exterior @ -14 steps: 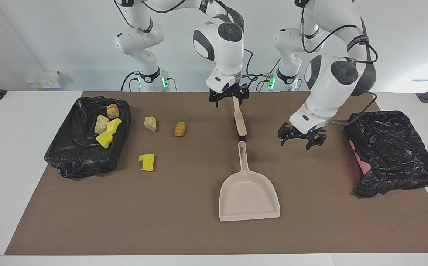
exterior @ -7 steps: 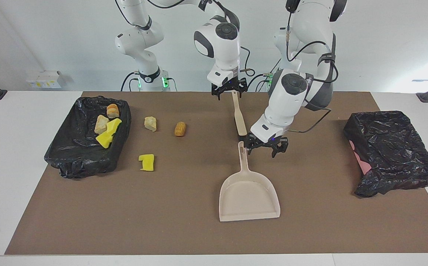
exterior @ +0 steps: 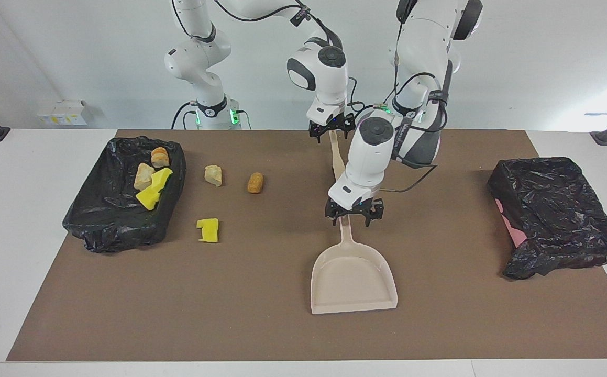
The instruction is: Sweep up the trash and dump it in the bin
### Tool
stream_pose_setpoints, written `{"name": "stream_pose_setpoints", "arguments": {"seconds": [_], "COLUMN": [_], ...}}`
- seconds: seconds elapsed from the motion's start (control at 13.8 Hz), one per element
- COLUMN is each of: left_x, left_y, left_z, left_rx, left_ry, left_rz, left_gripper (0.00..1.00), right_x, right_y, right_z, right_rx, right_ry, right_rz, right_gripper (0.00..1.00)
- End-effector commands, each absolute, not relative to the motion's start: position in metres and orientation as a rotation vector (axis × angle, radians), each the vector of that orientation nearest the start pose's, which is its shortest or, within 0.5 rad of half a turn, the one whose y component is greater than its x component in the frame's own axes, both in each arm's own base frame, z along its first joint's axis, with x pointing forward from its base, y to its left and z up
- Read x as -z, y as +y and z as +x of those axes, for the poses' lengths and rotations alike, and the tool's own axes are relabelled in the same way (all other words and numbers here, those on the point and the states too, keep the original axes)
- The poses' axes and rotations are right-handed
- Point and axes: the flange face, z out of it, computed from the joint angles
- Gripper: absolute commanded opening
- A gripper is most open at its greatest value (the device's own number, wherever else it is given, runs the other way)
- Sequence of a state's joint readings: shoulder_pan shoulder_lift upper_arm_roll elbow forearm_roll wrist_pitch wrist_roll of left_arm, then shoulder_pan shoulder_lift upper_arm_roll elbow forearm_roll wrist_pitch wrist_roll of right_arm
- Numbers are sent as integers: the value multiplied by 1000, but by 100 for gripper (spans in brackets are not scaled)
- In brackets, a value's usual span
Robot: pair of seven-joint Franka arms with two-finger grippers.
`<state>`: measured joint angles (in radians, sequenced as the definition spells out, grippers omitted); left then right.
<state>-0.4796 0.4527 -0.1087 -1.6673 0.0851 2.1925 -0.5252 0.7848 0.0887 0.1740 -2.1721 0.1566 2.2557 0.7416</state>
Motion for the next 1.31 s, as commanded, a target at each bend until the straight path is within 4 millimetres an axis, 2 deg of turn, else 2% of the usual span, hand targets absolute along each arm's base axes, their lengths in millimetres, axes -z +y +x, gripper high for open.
{"name": "stream_pose_setpoints", "arguments": {"seconds": [0.0,0.07,0.22,0.44,0.51,0.58,0.73,0.87,1.09,1.16,1.23], "left_x": [-346,-349,-350,-362,-363,-364,-364,-365,-373,-381,-385], "left_y": [-370,-371,-370,-370,-370,-370,-365,-362,-343,-335,-323], "left_z": [574,576,576,580,580,580,585,587,599,605,611], "left_rx": [139,146,137,119,119,121,153,160,172,187,192], "left_ry": [133,131,122,105,102,88,90,105,63,62,73], "left_rz": [-3131,-3134,-3139,-3135,-3135,-3136,-3134,-3132,-3132,-3133,-3131], "left_gripper": [100,98,97,88,76,59,0,0,0,0,0], "right_x": [-348,-340,-339,-329,-328,-328,-329,-329,-331,-331,-331], "right_y": [448,454,455,459,460,460,461,461,461,461,461], "right_z": [305,300,300,295,296,296,296,296,295,294,294], "right_rx": [-172,-166,-157,-174,-174,-174,-174,-176,-177,-176,-176], "right_ry": [-146,-140,-106,-117,-117,-119,-105,-99,-64,-66,-64], "right_rz": [-3029,-3021,-3008,-3017,-3016,-3016,-3016,-3017,-3020,-3021,-3022], "right_gripper": [100,100,100,97,96,96,90,66,11,0,0]}}
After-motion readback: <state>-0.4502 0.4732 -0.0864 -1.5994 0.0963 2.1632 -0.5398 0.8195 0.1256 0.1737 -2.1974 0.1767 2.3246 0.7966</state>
